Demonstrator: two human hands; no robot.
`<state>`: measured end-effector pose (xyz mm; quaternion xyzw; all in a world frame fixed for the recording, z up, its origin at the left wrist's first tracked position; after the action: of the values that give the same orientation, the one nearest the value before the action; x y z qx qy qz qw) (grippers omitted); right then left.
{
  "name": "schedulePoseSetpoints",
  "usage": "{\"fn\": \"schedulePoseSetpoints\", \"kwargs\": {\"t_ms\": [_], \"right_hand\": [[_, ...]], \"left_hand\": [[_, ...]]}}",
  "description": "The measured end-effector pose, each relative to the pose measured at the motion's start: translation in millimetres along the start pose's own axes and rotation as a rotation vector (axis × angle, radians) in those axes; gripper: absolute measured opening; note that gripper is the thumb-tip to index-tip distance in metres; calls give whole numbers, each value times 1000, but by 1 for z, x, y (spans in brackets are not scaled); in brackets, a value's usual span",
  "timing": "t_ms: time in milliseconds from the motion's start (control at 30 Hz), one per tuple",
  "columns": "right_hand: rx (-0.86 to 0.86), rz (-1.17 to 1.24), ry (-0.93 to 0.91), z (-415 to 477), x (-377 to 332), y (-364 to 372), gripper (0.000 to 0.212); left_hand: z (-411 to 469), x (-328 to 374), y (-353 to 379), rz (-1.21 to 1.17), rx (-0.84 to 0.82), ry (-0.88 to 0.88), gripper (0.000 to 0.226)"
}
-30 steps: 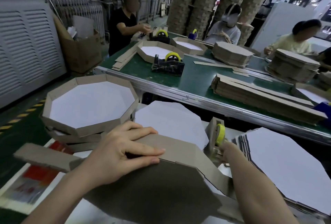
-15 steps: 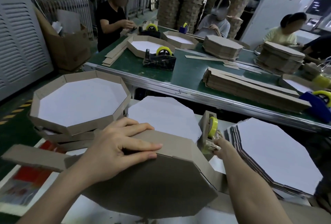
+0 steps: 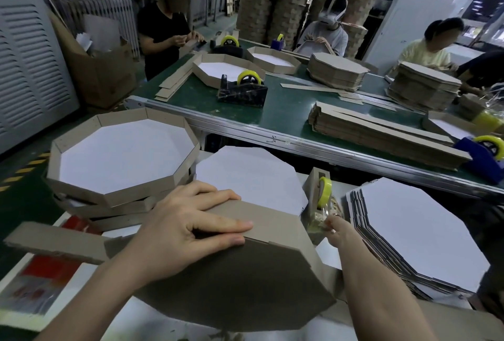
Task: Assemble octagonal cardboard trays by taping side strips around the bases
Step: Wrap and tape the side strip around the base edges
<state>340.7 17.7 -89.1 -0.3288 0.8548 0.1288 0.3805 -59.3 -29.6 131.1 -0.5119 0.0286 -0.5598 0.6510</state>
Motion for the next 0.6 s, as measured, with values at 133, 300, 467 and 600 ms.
{"fn": "schedulePoseSetpoints", "kwargs": {"t_ms": [133, 300, 467, 600], "right_hand": [[19, -209, -17, 4, 0, -7, 19], [128, -516, -15, 15, -4, -11, 27], [146, -987, -157, 2, -3, 2, 6], [-140, -1189, -48, -23, 1, 35, 20]], "left_hand": [[3, 2, 2, 3, 4, 13, 23], [6, 4, 3, 18, -2, 14, 23], [5, 6, 4, 35, -4, 11, 22], [7, 5, 3, 37, 9, 8, 22]]}}
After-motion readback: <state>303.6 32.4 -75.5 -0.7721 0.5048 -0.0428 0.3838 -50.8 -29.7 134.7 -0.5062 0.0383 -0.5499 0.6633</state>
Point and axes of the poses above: each hand's wrist, its own z-axis towards the middle knuckle, its own y-axis out of the palm, x = y × z, the point moved 6 cm from there along z, towards the middle knuckle, and after that the axes turned 3 degrees about -x, right-handed, at the moved point
